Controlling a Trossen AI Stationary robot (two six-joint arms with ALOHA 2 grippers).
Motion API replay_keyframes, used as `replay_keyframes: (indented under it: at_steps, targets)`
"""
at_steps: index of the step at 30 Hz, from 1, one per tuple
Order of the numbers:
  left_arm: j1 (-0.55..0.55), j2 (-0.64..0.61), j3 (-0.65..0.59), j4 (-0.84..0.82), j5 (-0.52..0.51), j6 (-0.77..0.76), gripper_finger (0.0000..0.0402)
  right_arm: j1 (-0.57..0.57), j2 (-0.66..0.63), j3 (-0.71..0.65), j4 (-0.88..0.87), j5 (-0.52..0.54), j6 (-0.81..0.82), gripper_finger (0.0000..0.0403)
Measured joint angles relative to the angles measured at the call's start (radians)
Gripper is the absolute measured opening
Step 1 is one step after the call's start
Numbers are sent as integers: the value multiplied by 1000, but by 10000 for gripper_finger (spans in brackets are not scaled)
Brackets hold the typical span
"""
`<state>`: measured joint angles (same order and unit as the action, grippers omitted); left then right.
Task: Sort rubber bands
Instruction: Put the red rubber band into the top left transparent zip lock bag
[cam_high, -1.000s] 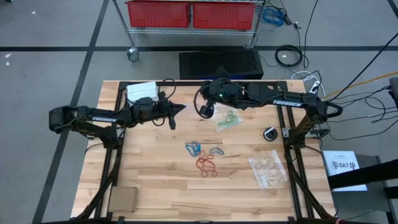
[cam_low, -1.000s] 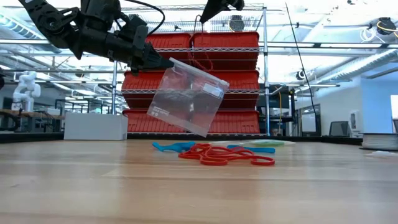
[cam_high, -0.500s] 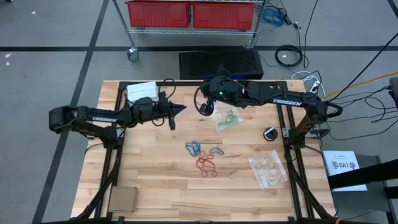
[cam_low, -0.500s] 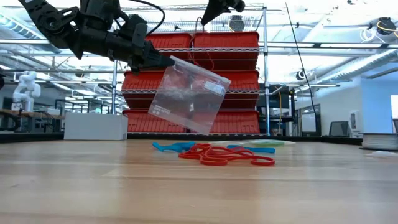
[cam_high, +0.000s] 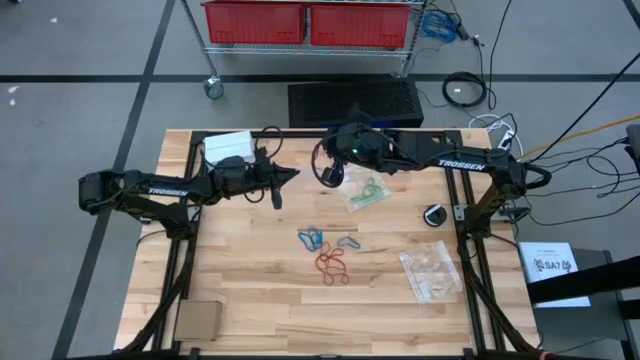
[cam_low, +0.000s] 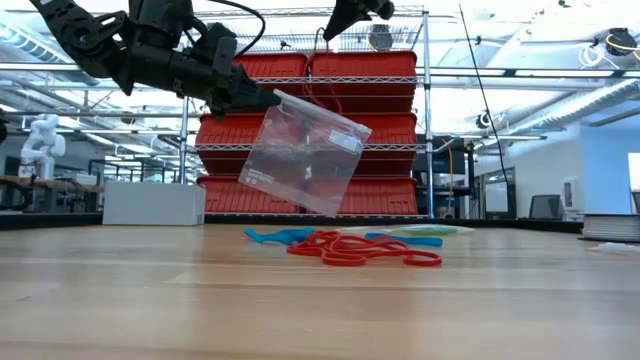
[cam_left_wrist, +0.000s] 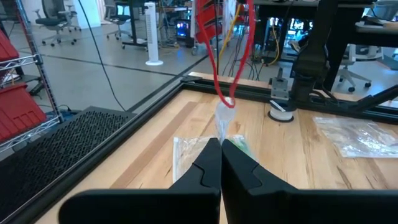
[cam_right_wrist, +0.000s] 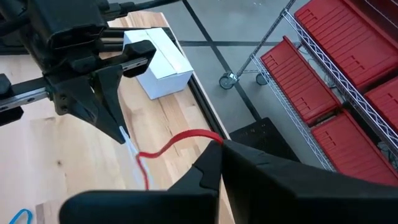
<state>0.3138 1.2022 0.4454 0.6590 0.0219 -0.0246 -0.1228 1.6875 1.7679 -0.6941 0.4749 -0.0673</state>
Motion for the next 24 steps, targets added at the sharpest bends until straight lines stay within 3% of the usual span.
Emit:
replay_keyframes:
  at_steps: [13,24]
  targets:
    - [0,0,0,-1,0,1,0,34,0,0,-81,-14,91,0]
    - [0,0,0,-1,0,3,0,37,1,0,-104,-179,175,0]
